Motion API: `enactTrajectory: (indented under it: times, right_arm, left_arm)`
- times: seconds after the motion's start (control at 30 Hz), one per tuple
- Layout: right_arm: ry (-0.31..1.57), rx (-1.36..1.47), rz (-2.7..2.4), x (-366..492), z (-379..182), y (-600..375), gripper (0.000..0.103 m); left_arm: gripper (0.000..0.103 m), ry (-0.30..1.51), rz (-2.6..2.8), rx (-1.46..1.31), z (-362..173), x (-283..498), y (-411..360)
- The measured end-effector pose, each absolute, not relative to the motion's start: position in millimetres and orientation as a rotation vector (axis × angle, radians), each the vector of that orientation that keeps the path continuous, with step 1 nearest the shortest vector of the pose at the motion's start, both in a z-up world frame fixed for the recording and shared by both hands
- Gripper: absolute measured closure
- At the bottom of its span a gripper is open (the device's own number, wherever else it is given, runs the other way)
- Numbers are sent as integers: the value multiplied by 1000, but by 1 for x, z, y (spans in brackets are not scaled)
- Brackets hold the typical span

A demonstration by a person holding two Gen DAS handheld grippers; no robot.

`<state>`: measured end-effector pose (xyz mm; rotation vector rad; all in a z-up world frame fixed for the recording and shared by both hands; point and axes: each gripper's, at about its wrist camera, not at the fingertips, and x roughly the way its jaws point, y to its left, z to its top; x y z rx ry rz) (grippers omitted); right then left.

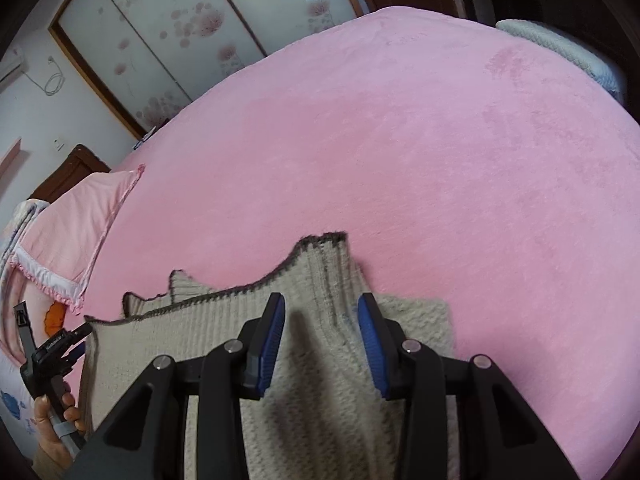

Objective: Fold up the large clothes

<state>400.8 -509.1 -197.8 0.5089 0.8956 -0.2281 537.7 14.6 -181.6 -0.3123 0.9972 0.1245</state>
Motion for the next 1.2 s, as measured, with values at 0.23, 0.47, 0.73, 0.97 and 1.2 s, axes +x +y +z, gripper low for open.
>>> enactTrajectory:
  times: [0.23, 0.47, 0.73, 0.97, 1.2]
  right_arm:
    - [983, 293, -374, 412, -207, -496, 90]
    - [1001, 269, -443, 411, -191, -487, 86]
    - [864, 138, -259, 344, -131, -389, 83]
    - [930, 46, -40, 285, -159, -272, 83]
    - [973, -39, -277, 239, -194, -319, 84]
  left_arm:
    - [34, 1070, 190, -183, -206, 547, 11]
    - [30, 1064, 195, -240, -191, 540, 27]
    - [26, 946, 28, -173, -128, 443, 0]
    - [26, 937, -13, -59, -147, 364, -36]
    - [25, 957, 84, 35, -183, 334, -17]
